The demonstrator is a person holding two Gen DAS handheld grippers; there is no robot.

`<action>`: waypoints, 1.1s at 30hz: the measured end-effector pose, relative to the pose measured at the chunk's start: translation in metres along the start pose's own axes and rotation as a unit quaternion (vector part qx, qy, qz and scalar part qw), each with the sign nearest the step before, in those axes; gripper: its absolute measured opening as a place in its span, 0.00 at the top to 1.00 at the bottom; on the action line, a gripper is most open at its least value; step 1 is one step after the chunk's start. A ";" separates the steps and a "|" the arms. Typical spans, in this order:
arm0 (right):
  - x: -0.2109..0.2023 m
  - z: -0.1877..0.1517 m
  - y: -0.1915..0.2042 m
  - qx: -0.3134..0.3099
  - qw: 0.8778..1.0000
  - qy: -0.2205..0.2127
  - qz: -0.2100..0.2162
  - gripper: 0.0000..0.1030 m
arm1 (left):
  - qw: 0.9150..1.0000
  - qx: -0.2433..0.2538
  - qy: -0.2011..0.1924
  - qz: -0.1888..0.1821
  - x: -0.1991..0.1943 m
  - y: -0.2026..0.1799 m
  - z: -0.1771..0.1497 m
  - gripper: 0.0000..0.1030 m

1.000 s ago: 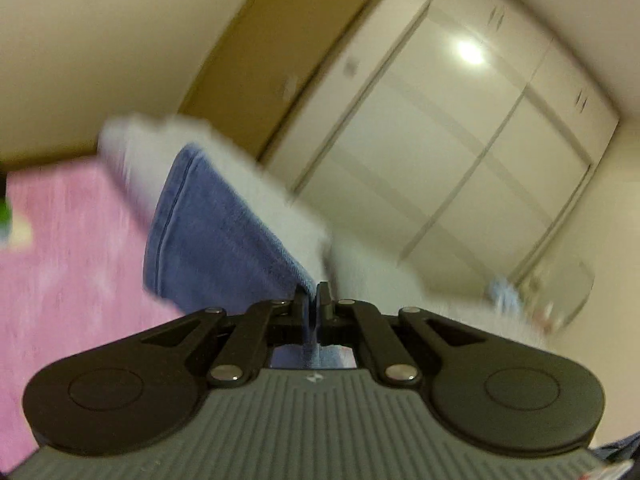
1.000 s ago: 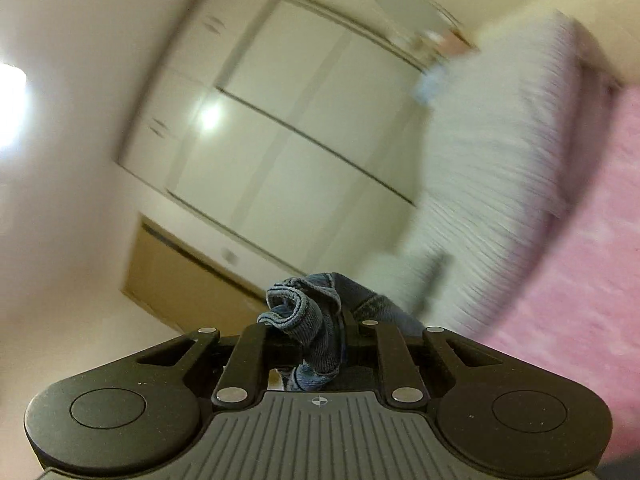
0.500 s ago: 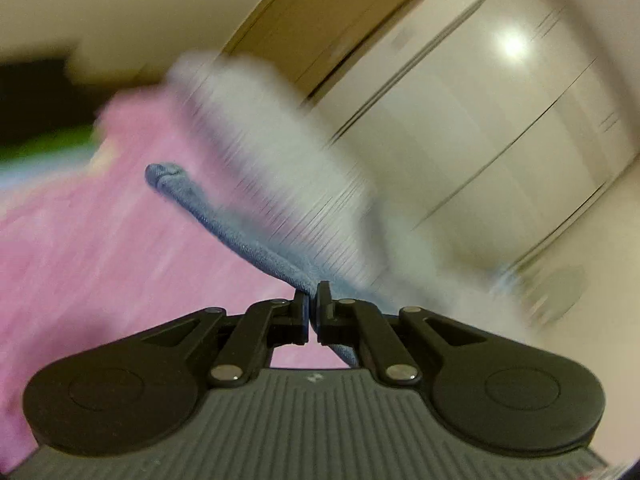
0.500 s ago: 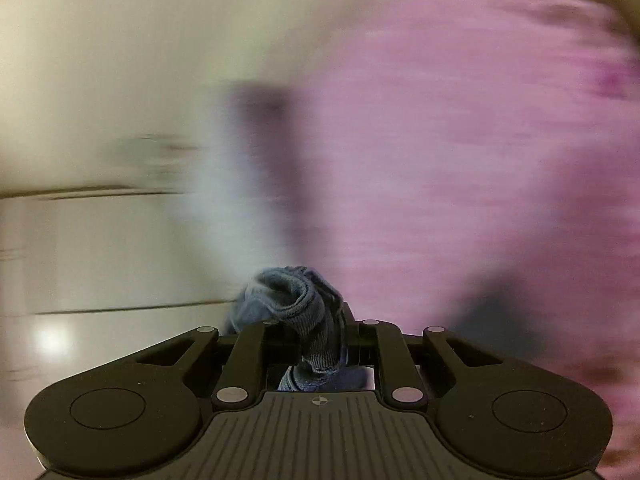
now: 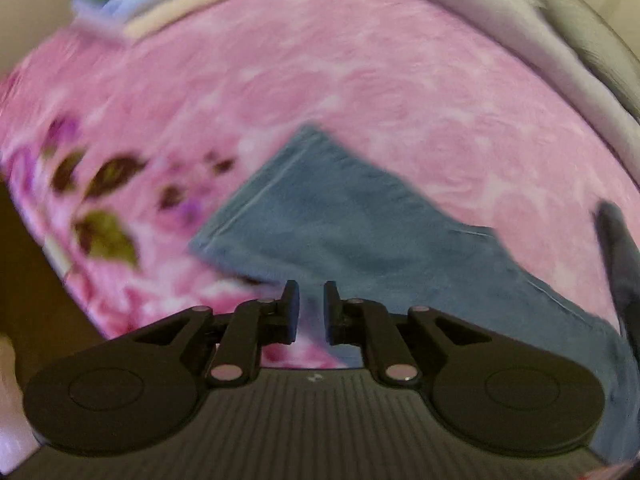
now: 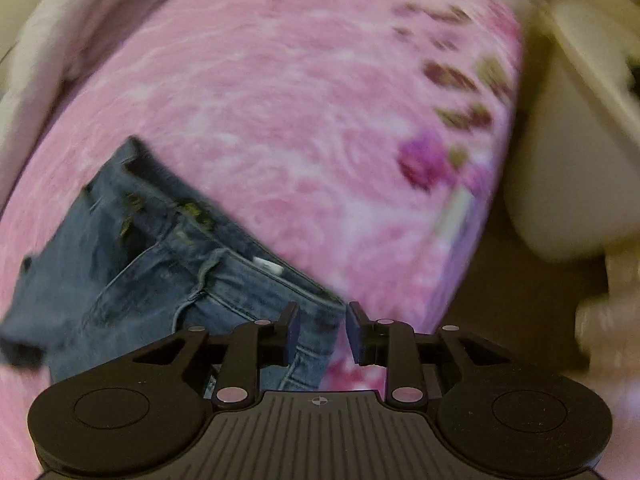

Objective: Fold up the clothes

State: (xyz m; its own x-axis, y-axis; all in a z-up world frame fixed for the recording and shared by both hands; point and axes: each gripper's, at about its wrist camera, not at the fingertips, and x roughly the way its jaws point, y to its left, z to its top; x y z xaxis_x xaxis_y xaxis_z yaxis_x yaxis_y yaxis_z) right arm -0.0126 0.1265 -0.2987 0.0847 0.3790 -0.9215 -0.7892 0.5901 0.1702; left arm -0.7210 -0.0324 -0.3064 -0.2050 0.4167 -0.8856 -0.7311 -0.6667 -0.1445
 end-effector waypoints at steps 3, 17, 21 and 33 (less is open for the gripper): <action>0.001 -0.007 0.015 -0.069 0.997 0.016 0.037 0.72 | 0.998 0.033 -0.002 -0.052 -0.007 -0.040 -0.008 0.89; 0.022 -0.024 0.081 -0.248 0.962 0.065 0.094 0.72 | 0.977 0.154 0.106 -0.102 0.028 -0.195 -0.050 0.87; 0.030 -0.024 0.091 -0.249 0.962 0.068 0.092 0.72 | 0.974 0.149 0.106 -0.132 0.043 -0.208 -0.037 0.81; 0.062 -0.010 0.148 -0.210 0.975 0.046 0.048 0.72 | 0.940 0.158 0.147 -0.264 0.115 -0.288 -0.002 0.75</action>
State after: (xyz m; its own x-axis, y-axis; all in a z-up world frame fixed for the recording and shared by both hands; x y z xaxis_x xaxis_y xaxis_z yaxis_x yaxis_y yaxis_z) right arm -0.1302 0.2305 -0.3339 -0.0409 0.3412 -0.9391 -0.9722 0.2032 0.1162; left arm -0.5327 0.2065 -0.3669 0.3951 0.4186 -0.8177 -0.8472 -0.1781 -0.5005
